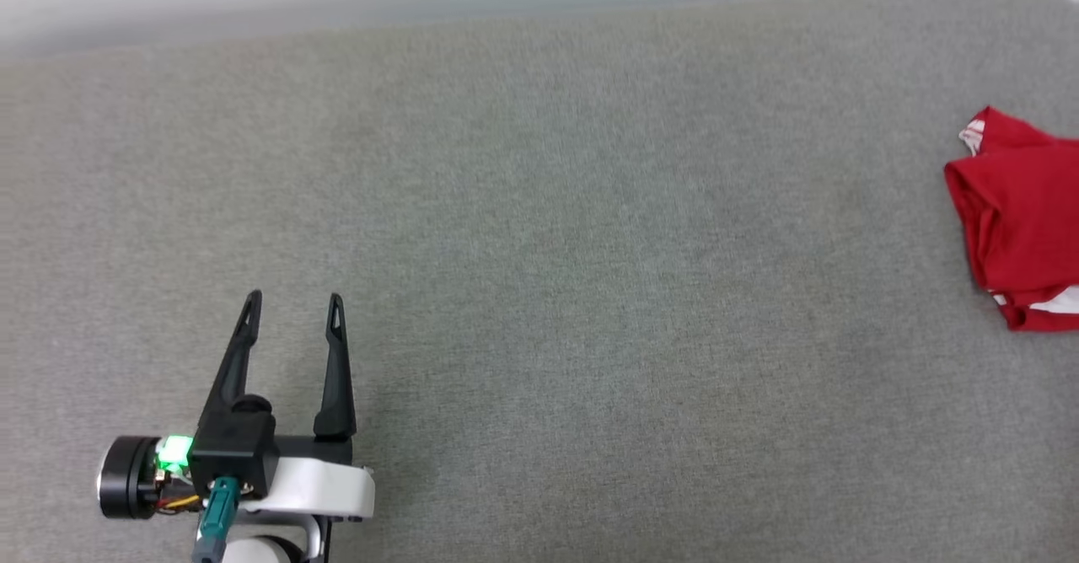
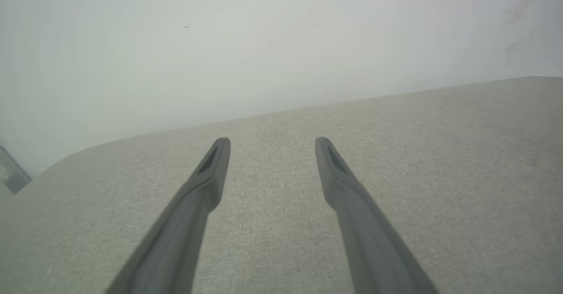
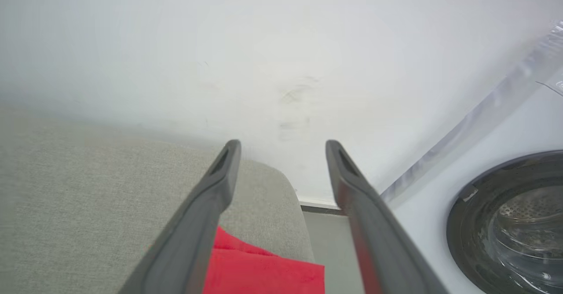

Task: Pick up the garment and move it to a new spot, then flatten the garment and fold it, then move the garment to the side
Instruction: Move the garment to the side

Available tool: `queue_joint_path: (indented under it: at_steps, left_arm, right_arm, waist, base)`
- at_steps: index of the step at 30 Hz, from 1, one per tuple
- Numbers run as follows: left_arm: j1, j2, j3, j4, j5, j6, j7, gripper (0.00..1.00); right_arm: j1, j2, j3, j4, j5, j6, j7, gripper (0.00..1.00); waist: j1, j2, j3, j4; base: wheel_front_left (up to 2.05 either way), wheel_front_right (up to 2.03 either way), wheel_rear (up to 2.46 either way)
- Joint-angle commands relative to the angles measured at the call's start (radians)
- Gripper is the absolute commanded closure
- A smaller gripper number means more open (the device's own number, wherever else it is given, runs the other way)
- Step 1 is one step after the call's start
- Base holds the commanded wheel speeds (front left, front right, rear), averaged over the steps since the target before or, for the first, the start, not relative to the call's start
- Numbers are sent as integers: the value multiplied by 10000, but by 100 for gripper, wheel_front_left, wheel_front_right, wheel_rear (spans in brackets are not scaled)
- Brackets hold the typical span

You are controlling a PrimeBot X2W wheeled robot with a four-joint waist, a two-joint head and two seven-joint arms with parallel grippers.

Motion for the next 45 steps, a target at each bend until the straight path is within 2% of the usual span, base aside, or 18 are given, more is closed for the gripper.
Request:
queue_joint_path:
  at_steps: [1, 7, 14, 17, 26, 34, 45]
  left_arm:
    - [175, -68, 15, 63, -38, 31, -23, 0]
    - [581, -163, 69, 295, -126, 49, -21, 0]
    - [1028, -227, 143, 549, -198, 7, -21, 0]
    - [1196, -232, 165, 636, -217, -40, -21, 0]
    - [1406, -287, 178, 858, -218, -94, -21, 0]
    - [1512, -377, 213, 834, -294, -191, -21, 0]
    - [1848, -466, 277, 718, -381, -344, -21, 0]
  right_arm:
    - [327, 288, 29, -302, -69, -12, -381, 0]
    - [1299, 1377, 51, -1560, -34, -12, -1675, 0]
    - [2545, 2749, 356, -2623, -170, -12, -2300, 0]
    - [3069, 3323, 504, -2855, -262, -12, -2358, 0]
    - [4731, 4481, 362, -2872, -337, -12, -2620, 0]
    - [6001, 5057, 150, -2705, -293, -11, -2801, 0]
    - [7523, 5554, -73, -3698, -414, -11, -2866, 0]
  waist:
    - [1, 0, -506, 168]
    - [1, 0, -1282, 475]
    - [1, 0, -2014, 849]
    - [1, 0, -2240, 997]
    - [1, 0, -2615, 1239]
    - [1, 0, -2829, 1154]
    - [1, 0, -3152, 1045]
  base:
    - [0, 0, 0]
    - [0, 0, 0]
    - [0, 0, 0]
    - [0, 0, 0]
    - [0, 0, 0]
    - [0, 0, 0]
    - [0, 0, 0]
